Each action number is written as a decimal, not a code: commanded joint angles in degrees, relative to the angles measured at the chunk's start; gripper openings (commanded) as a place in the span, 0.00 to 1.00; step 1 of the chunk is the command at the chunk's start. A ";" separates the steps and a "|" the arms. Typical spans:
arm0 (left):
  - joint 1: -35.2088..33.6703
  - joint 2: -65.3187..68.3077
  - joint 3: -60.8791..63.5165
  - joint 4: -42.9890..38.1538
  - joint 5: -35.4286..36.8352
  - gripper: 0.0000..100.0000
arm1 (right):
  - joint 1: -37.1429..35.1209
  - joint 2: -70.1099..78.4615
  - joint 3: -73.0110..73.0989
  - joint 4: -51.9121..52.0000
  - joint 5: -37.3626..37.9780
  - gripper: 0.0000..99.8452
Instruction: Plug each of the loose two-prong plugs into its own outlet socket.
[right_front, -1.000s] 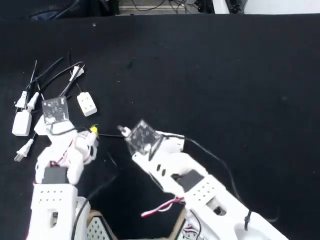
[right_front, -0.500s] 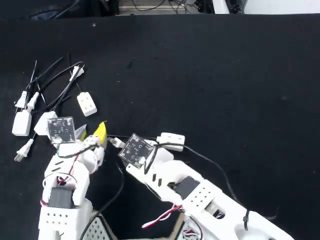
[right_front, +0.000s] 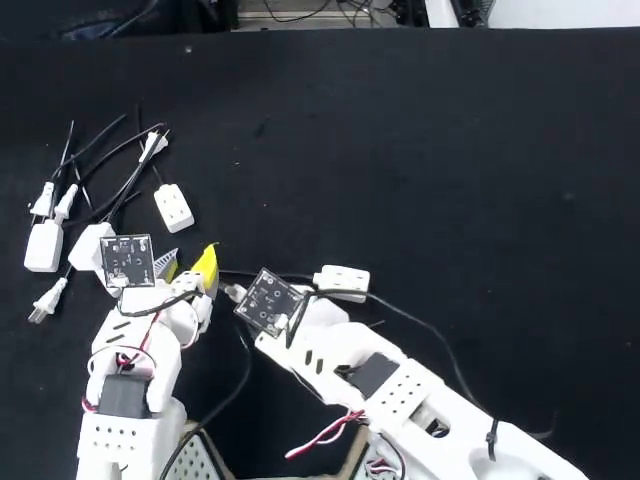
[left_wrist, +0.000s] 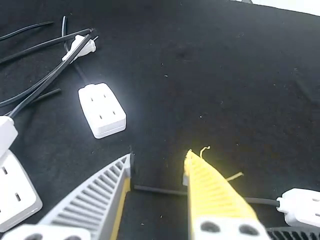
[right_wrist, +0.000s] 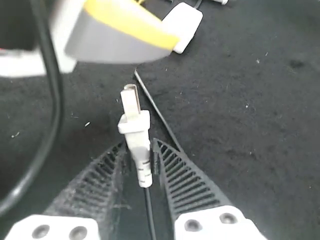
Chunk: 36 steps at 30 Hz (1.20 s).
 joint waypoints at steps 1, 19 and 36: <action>0.92 -0.53 -0.66 -1.05 -0.70 0.18 | -0.62 -1.54 -3.21 1.05 -0.62 0.01; 5.32 -0.35 1.98 -2.64 -7.56 0.17 | -0.62 -2.15 -4.70 0.88 -0.53 0.01; 5.23 -0.35 1.98 -2.64 -7.56 0.17 | -0.70 -22.81 -1.98 11.25 -0.62 0.01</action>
